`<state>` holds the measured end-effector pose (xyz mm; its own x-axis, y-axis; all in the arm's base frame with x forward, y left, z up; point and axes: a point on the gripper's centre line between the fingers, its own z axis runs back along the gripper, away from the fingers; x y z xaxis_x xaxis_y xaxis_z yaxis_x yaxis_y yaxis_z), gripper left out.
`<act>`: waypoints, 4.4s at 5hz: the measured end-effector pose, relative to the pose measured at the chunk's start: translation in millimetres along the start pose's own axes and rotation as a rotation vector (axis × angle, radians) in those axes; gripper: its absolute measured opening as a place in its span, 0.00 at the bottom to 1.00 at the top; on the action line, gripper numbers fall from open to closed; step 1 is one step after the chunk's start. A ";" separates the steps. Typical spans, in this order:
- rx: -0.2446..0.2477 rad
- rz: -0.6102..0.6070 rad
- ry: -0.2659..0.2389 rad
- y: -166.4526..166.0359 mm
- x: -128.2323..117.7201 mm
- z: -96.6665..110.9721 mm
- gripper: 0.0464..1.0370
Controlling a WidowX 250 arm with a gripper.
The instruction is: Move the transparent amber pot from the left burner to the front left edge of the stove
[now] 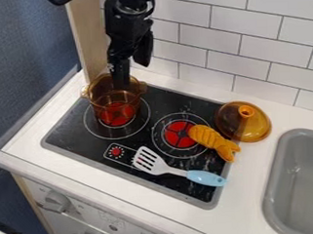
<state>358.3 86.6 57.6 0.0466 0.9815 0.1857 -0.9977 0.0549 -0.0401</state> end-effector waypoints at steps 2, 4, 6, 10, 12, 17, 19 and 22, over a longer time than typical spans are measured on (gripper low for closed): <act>0.052 0.009 -0.032 -5.7 7.8 -21.6 0.96; 0.094 0.004 -0.033 -7.9 13.4 -43.1 0.91; 0.079 0.001 -0.018 -10.4 9.6 -51.8 0.31; 0.078 -0.004 0.007 -7.2 6.0 -45.3 0.03; 0.029 -0.005 0.006 0.7 13.6 -4.5 0.03; 0.077 -0.033 -0.014 62.1 10.6 -20.9 0.03; 0.118 -0.051 -0.017 73.0 10.9 -43.2 0.03; 0.131 -0.059 -0.003 72.0 9.0 -50.5 0.06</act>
<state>289.4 108.7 6.8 0.1057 0.9767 0.1867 -0.9911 0.0883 0.0994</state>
